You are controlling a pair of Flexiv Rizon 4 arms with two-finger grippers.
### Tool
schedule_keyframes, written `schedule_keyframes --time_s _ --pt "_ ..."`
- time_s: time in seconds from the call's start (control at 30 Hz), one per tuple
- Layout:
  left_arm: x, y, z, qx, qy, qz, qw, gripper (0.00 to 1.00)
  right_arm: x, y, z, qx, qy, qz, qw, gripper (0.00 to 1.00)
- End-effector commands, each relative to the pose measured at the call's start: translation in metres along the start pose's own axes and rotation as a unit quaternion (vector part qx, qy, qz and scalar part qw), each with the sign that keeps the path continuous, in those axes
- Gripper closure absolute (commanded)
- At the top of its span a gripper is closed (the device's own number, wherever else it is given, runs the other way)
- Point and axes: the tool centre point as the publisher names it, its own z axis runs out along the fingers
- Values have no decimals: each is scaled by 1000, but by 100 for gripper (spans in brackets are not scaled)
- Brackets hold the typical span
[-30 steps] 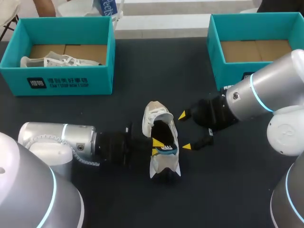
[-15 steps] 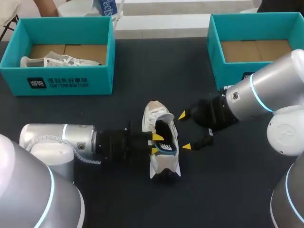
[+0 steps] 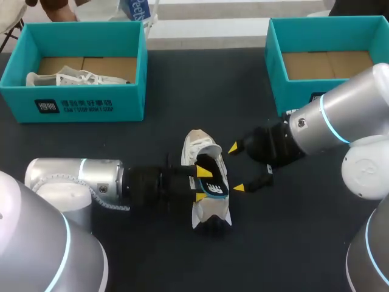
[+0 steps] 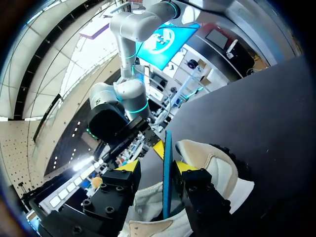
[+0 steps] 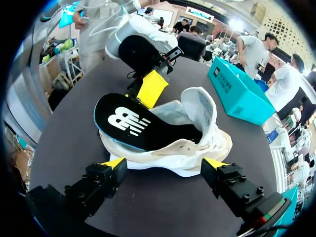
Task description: Take the shoe out of the shoebox, open the shoe tongue, remove and reinsert the insole, then place the shoe into the shoebox
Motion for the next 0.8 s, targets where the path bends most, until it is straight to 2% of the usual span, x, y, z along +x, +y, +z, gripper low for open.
schedule_keyframes --time_s 0.03,0.07,0.1,0.17,0.2,0.23,0.47,0.63,0.73,0.8 --pt "2 -4 2 3 6 -2 1000 63 1 0 1 -1 -1 -1 1000 0" --pt "3 -4 4 4 8 -2 1000 73 1 0 1 -1 -1 -1 1000 0" --pt "4 -3 4 4 10 -3 1000 74 1 0 1 -1 -1 -1 1000 0" --pt "6 0 6 4 12 -6 1000 84 1 0 1 -1 -1 -1 1000 0" --pt "7 2 6 3 14 -7 1000 96 1 0 1 -1 -1 -1 1000 0" --pt "7 4 7 3 16 -9 1000 100 1 0 1 -1 -1 -1 1000 0" --pt "12 28 3 6 33 -3 999 100 1 0 1 -1 -1 -1 1000 0" --pt "7 45 -4 -9 39 14 999 100 1 0 1 -1 -1 -1 1000 0" --pt "6 47 -6 -12 37 14 999 100 1 0 1 -1 -1 -1 1000 0" --pt "6 42 -6 -6 34 15 999 100 1 0 1 -1 -1 -1 1000 0"
